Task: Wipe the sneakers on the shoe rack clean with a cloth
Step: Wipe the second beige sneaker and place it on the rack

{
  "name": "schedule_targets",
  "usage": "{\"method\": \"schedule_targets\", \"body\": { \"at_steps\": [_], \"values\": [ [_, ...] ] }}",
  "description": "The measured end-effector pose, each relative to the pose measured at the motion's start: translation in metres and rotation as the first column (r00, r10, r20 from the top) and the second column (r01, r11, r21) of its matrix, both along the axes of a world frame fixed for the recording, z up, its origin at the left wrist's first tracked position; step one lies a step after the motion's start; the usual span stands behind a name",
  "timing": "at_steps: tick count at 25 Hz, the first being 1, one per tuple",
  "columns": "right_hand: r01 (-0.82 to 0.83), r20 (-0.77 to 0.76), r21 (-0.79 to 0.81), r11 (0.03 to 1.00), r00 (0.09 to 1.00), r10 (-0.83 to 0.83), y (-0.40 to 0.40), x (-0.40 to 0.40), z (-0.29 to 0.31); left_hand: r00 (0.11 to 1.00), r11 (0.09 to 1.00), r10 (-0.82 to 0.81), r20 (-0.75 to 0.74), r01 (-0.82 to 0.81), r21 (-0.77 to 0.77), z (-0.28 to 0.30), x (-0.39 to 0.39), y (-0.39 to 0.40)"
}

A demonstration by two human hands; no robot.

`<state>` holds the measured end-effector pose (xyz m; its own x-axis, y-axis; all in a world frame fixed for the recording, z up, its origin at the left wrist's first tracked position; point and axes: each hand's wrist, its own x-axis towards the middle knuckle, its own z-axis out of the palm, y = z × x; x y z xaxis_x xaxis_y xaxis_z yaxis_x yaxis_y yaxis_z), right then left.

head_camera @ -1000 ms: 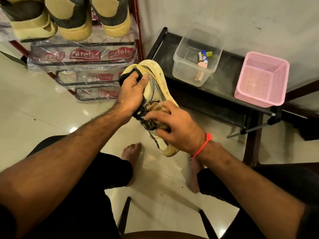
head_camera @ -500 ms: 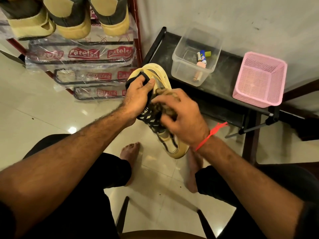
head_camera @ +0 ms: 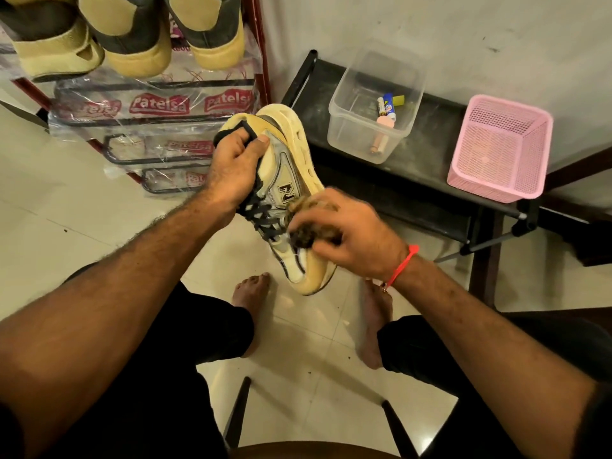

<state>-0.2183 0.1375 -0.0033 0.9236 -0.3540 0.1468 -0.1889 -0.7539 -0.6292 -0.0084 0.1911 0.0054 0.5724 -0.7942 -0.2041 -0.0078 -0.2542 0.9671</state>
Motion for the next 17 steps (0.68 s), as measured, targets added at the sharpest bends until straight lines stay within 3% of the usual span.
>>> {"method": "schedule_targets", "body": {
  "at_steps": [2, 3, 4, 7, 8, 11, 12, 15, 16, 17],
  "values": [
    [0.263, 0.059, 0.027, 0.964, 0.963, -0.265, -0.022, -0.001, -0.001, 1.0, 1.0, -0.009, 0.0, 0.009, 0.0, -0.001, -0.003, -0.001],
    [0.317, 0.064, 0.034, 0.948, 0.946, -0.318, -0.02, -0.001, -0.001, 1.0, 1.0, -0.003, -0.001, 0.003, -0.001, -0.002, -0.003, -0.002],
    [0.286, 0.062, 0.017, 0.958, 0.956, -0.287, -0.009, 0.001, -0.001, 1.0, 1.0, 0.014, 0.002, -0.014, 0.003, -0.002, -0.003, -0.002],
    [-0.058, -0.02, -0.075, 0.995, 0.998, 0.057, 0.023, 0.003, -0.004, 0.991, 0.99, 0.132, 0.006, -0.132, 0.053, -0.005, 0.005, -0.004],
    [-0.019, -0.025, -0.059, 0.998, 1.0, 0.018, 0.013, 0.004, -0.002, 0.986, 0.983, 0.169, 0.008, -0.169, 0.067, -0.006, 0.009, -0.005],
    [0.308, 0.039, -0.024, 0.951, 0.951, -0.307, -0.021, -0.005, -0.005, 0.963, 0.96, 0.269, 0.002, -0.268, 0.08, -0.004, 0.017, -0.005],
    [0.307, 0.029, -0.04, 0.951, 0.952, -0.306, -0.014, -0.004, -0.005, 0.961, 0.958, 0.276, -0.003, -0.275, 0.084, -0.004, 0.018, -0.004],
    [-0.008, -0.033, -0.124, 0.992, 0.999, 0.004, 0.022, 0.004, -0.005, 0.973, 0.967, 0.232, -0.015, -0.229, 0.11, -0.006, 0.012, -0.004],
    [0.002, -0.032, -0.098, 0.995, 0.999, -0.005, 0.013, 0.005, -0.002, 0.973, 0.967, 0.229, -0.018, -0.226, 0.117, -0.007, 0.009, -0.005],
    [0.119, 0.004, -0.077, 0.99, 0.993, -0.119, -0.001, 0.004, -0.002, 0.97, 0.964, 0.243, -0.022, -0.239, 0.118, -0.007, 0.007, -0.007]
  ]
}}
